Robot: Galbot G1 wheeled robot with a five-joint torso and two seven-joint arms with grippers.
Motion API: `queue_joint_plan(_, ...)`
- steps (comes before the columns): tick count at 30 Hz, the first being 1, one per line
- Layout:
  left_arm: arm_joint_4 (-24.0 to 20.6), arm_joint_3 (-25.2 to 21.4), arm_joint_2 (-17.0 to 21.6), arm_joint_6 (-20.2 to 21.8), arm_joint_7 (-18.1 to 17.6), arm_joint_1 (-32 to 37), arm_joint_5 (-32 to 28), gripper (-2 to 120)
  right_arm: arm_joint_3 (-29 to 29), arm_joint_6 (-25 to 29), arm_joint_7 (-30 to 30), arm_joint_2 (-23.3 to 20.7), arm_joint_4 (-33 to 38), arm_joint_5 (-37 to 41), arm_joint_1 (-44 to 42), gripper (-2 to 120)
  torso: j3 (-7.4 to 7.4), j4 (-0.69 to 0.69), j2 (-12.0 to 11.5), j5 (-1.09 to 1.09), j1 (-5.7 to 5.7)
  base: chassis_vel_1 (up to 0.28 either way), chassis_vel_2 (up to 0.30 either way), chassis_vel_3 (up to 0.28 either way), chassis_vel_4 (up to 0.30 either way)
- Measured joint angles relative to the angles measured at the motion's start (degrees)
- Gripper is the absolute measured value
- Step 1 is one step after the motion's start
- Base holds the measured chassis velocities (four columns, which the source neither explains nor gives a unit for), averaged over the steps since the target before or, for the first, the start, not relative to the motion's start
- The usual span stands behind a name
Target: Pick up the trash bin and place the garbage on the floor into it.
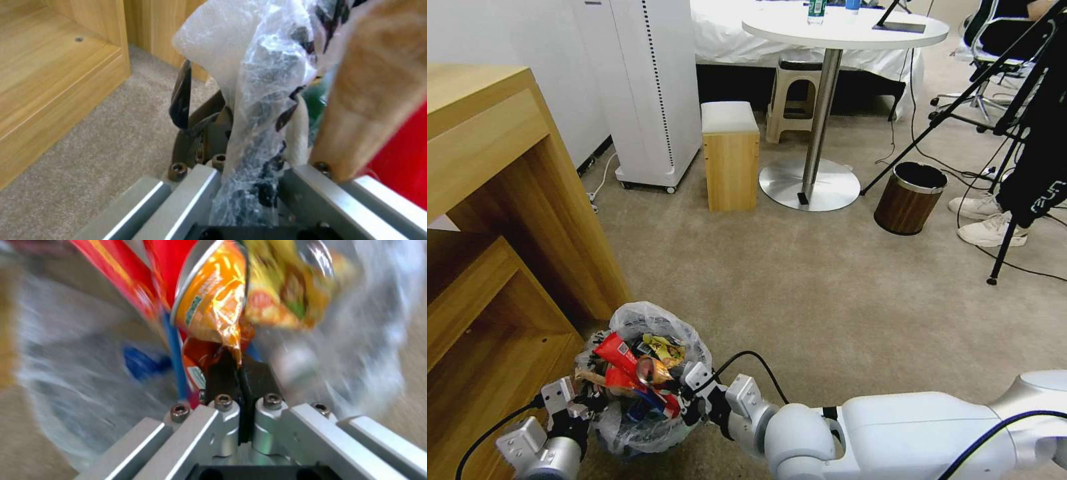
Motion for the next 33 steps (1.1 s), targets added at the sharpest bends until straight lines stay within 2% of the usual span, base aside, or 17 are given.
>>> queue_joint_plan(6,-0.13,-0.24,-0.01,-0.57,0.18,0.79,0.27,0,-0.18,-3.45,5.66,0.79,-2.92,2.08,-1.99,0,0.0,0.0,0.0,0.0,0.01,0.0,0.0,0.0,0.0)
queue_joint_plan(10,-0.04,-0.07,-0.17,-0.71,0.36,0.85,0.58,0,0.44,-3.96,6.92,1.28,-3.87,2.46,-2.46,0,0.0,0.0,0.0,0.01,0.01,0.0,0.0,0.0,0.0)
queue_joint_plan(14,0.13,0.09,-0.43,-0.83,0.48,0.85,0.93,0,1.7,-3.9,7.01,1.11,-3.25,2.74,-2.53,17,0.0,0.0,0.0,0.0,0.01,0.0,0.0,0.0,0.0)
queue_joint_plan(15,0.13,0.09,-0.43,-0.83,0.48,0.85,0.93,0,1.7,-3.9,7.01,1.11,-3.25,2.74,-2.53,17,0.0,0.0,0.0,0.0,0.01,0.0,0.0,0.0,0.0)
queue_joint_plan(17,0.17,0.25,-0.56,-0.84,0.65,0.95,1.02,0,2.31,-3.48,6.72,0.94,-2.49,2.37,-2.34,27,0.0,0.0,0.0,0.0,0.01,0.0,0.0,0.0,0.0)
queue_joint_plan(18,0.17,0.25,-0.56,-0.84,0.65,0.95,1.02,0,2.31,-3.48,6.72,0.94,-2.49,2.37,-2.34,27,0.0,0.0,0.0,0.0,0.01,0.0,0.0,0.0,0.0)
queue_joint_plan(21,0.04,0.29,-0.71,-0.84,0.68,1.2,1.23,0,2.7,-3.28,6.33,0.94,-1.46,1.76,-1.88,44,0.0,0.0,0.0,0.0,0.01,0.0,0.0,0.0,0.0)
queue_joint_plan(23,-0.05,0.29,-0.75,-0.83,0.69,1.26,1.25,0,2.74,-3.06,5.85,0.98,-1.32,1.31,-1.78,48,0.0,0.0,0.0,0.0,0.0,0.0,0.0,0.0,0.0)
queue_joint_plan(26,-0.38,0.29,-0.8,-0.8,0.7,1.39,1.26,0,2.51,-2.46,3.78,1.12,-1.22,0.36,-1.25,63,0.0,0.0,0.0,0.0,0.0,0.0,0.0,0.0,0.0)
queue_joint_plan(31,-0.8,0.15,-0.7,-0.8,0.71,1.65,1.16,0,1.91,-2.01,2.67,1.4,-1.4,0.46,-0.25,75,0.0,0.0,0.0,0.0,0.0,0.0,0.0,0.0,0.0)
queue_joint_plan(33,-0.83,-0.09,-0.61,-0.8,0.71,1.72,1.06,0,1.79,-2.67,3.91,1.62,-1.0,1.93,-0.01,88,0.0,0.0,0.0,0.0,0.01,0.0,0.0,0.0,0.0)
